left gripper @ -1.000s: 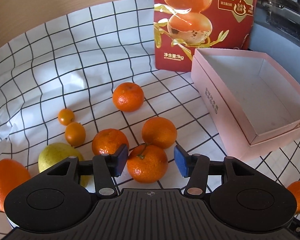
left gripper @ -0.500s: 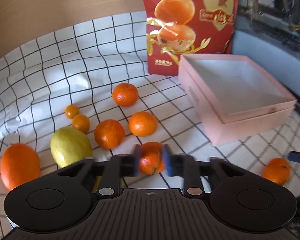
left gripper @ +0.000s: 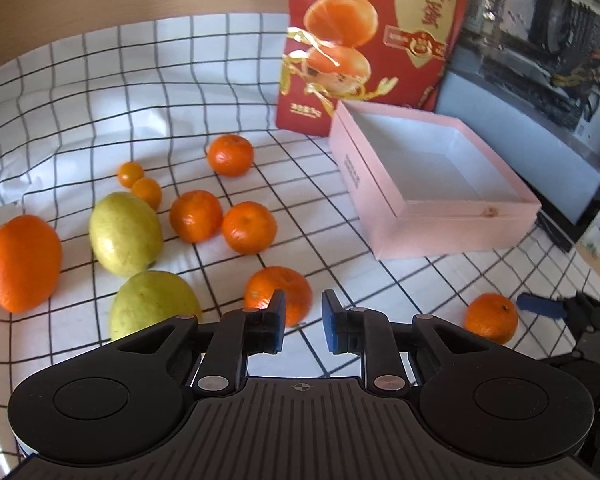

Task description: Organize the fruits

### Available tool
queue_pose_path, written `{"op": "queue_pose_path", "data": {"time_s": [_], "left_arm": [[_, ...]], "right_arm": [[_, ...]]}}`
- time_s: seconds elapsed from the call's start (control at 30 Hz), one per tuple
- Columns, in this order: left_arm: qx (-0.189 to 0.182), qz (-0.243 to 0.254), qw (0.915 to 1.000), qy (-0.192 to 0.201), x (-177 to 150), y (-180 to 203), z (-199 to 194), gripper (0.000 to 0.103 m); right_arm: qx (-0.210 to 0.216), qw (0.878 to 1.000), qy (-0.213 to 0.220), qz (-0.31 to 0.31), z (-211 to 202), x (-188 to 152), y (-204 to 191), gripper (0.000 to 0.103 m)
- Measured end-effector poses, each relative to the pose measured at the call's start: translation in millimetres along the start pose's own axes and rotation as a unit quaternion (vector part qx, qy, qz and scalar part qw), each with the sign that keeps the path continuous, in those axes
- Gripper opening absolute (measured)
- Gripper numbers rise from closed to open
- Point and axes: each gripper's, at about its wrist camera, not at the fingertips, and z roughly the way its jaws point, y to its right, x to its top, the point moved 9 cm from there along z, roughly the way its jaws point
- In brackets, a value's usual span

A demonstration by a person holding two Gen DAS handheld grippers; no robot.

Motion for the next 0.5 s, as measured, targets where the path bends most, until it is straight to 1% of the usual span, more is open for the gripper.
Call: {"op": "queue_pose_path", "data": {"time_s": [0.13,0.23,0.3,0.37,0.4,0.43,0.5], "left_arm": [[0.002,-0.024,0.9996,0.016,8.2,-11.9,-6.4,0.024],[0.002,-0.047,0.9987,0.019,23.5,-24.7,-5.7,0.024],[-0.009,-0.065,0.9978,0.009,36.1,-33.2,0.2,0.025],[-0.027,-0.105,0.9940,-0.014,45.5,-44.8,9.0,0.025],[-0.029,-0.118,0.9924,-0.021,49.3,-49.5,11.9,0.026],[-0.027,-0.115,0.9927,-0.024,52.2,-50.5,13.7,0.026],[-0.022,-0.087,0.9955,-0.032,53.3,-45.8,16.4,0.026]], "right_arm": [[0.001,1.000,0.000,-0.001,0.3,0.1,0.2,0.098],[0.001,1.000,0.000,0.000,0.4,0.0,0.2,0.098],[0.001,1.000,0.000,0.000,0.5,0.0,0.2,0.099],[0.001,1.000,0.000,0.000,0.4,0.0,0.0,0.099],[0.001,1.000,0.000,0.000,0.3,0.0,-0.1,0.099],[0.002,1.000,0.000,0.000,0.2,-0.1,-0.1,0.099],[0.005,1.000,0.002,0.003,-0.6,0.2,0.1,0.099]]}}
